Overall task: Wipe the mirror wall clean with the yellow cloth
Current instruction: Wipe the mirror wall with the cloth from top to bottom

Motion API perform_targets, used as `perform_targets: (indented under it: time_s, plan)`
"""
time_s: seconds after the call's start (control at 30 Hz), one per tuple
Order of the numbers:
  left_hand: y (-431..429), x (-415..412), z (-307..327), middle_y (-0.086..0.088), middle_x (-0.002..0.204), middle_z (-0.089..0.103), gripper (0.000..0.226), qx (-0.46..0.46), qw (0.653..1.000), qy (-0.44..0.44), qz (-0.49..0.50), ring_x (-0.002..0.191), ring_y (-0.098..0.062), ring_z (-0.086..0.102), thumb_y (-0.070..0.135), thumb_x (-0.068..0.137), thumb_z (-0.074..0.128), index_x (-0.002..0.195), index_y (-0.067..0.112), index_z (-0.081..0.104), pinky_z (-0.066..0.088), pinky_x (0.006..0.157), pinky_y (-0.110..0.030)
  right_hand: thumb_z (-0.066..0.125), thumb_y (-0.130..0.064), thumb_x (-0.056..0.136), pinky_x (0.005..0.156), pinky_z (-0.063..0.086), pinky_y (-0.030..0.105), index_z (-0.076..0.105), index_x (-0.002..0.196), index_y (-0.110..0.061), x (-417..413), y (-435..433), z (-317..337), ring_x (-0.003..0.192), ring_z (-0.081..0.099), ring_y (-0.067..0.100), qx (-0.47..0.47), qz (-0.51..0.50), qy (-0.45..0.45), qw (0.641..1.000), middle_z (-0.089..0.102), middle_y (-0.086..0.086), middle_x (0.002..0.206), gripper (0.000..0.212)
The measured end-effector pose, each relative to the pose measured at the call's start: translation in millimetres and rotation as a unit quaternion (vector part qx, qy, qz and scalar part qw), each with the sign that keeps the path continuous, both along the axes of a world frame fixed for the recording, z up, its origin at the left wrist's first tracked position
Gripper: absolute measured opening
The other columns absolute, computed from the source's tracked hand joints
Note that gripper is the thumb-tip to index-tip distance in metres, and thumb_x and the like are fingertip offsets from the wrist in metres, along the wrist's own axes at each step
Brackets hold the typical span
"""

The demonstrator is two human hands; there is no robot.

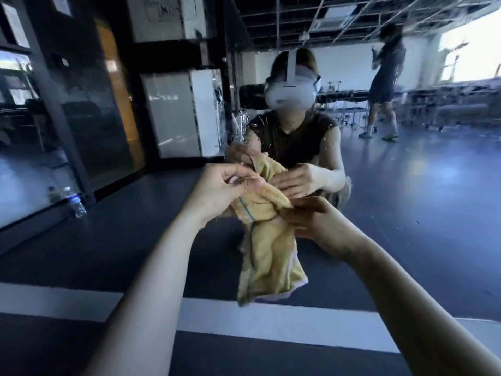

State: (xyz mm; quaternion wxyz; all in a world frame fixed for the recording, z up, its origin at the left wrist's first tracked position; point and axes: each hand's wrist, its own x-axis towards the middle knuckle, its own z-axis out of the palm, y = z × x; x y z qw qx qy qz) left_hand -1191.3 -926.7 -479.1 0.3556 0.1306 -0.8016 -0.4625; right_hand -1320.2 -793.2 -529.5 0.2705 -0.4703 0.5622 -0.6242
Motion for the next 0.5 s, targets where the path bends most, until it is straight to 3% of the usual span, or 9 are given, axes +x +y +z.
perform_targets:
  time_s: [0.07, 0.1, 0.17, 0.2, 0.27, 0.33, 0.4, 0.5]
  plan:
    - [-2, 4, 5, 0.012, 0.074, 0.066, 0.018, -0.080, 0.995, -0.008, 0.051, 0.067, 0.008, 0.061, 0.012, 0.078, 0.072, 0.094, 0.005, 0.073, 0.044, 0.062, -0.003, 0.052, 0.008, 0.091, 0.076, 0.048, 0.022, 0.063, 0.089, 0.000, -4, 3, 3, 0.079, 0.056, 0.003, -0.012, -0.013, 0.063, 0.998, 0.068, -0.003, 0.077, 0.015]
    - [-2, 5, 7, 0.014, 0.074, 0.066, 0.016, -0.124, 0.989, -0.017, 0.084, 0.068, 0.008, 0.060, 0.016, 0.077, 0.074, 0.092, 0.010, 0.074, 0.042, 0.061, -0.002, 0.051, 0.009, 0.091, 0.071, 0.045, 0.020, 0.062, 0.087, 0.004, -6, 3, 4, 0.076, 0.052, 0.001, -0.006, -0.030, 0.119, 0.992, 0.067, 0.001, 0.073, 0.013]
    - [-1, 6, 11, 0.016, 0.070, 0.065, 0.012, -0.189, 0.970, -0.026, 0.153, 0.064, 0.011, 0.056, 0.026, 0.075, 0.076, 0.087, 0.021, 0.076, 0.038, 0.055, -0.002, 0.052, 0.002, 0.093, 0.068, 0.042, 0.028, 0.061, 0.093, 0.011, -10, 1, 1, 0.074, 0.046, 0.009, 0.008, -0.079, 0.217, 0.973, 0.061, 0.011, 0.075, 0.013]
    - [1, 6, 13, 0.015, 0.068, 0.066, 0.011, -0.199, 0.965, -0.028, 0.171, 0.063, 0.010, 0.057, 0.029, 0.075, 0.077, 0.084, 0.023, 0.076, 0.038, 0.054, -0.003, 0.053, -0.004, 0.094, 0.068, 0.042, 0.028, 0.062, 0.097, 0.006, -12, -1, -1, 0.071, 0.046, 0.009, 0.014, -0.112, 0.250, 0.962, 0.060, 0.008, 0.076, 0.014]
    - [4, 4, 18, 0.011, 0.074, 0.069, 0.012, -0.151, 0.976, -0.018, 0.158, 0.071, 0.006, 0.062, 0.029, 0.076, 0.076, 0.085, 0.023, 0.076, 0.043, 0.064, -0.006, 0.055, -0.014, 0.094, 0.066, 0.042, 0.020, 0.062, 0.097, -0.014, -12, -3, -4, 0.062, 0.048, 0.001, 0.033, -0.180, 0.265, 0.947, 0.059, -0.005, 0.074, 0.007]
    - [10, 0, 21, 0.007, 0.083, 0.071, 0.016, -0.033, 0.996, 0.020, 0.083, 0.075, 0.006, 0.063, 0.022, 0.078, 0.075, 0.092, 0.016, 0.074, 0.044, 0.068, -0.005, 0.054, -0.016, 0.095, 0.059, 0.037, 0.020, 0.054, 0.077, -0.021, -5, -3, -8, 0.053, 0.040, -0.002, 0.041, -0.169, 0.262, 0.949, 0.049, -0.012, 0.065, 0.019]
    - [14, -5, 20, 0.002, 0.088, 0.071, 0.016, 0.060, 0.995, 0.070, 0.047, 0.077, 0.002, 0.063, 0.016, 0.080, 0.072, 0.095, 0.011, 0.072, 0.045, 0.071, -0.008, 0.052, -0.015, 0.097, 0.057, 0.033, 0.024, 0.048, 0.067, -0.009, 4, -1, -12, 0.059, 0.036, 0.005, 0.041, -0.093, 0.201, 0.974, 0.043, -0.003, 0.063, 0.031]
    - [8, -13, 10, 0.003, 0.097, 0.071, 0.020, 0.180, 0.979, 0.091, -0.029, 0.086, -0.011, 0.063, 0.019, 0.087, 0.062, 0.104, 0.009, 0.067, 0.050, 0.076, -0.020, 0.041, 0.002, 0.097, 0.053, 0.048, 0.020, 0.065, 0.071, -0.002, 13, -4, -17, 0.057, 0.058, 0.007, 0.013, 0.024, -0.039, 0.999, 0.063, 0.000, 0.065, 0.035]
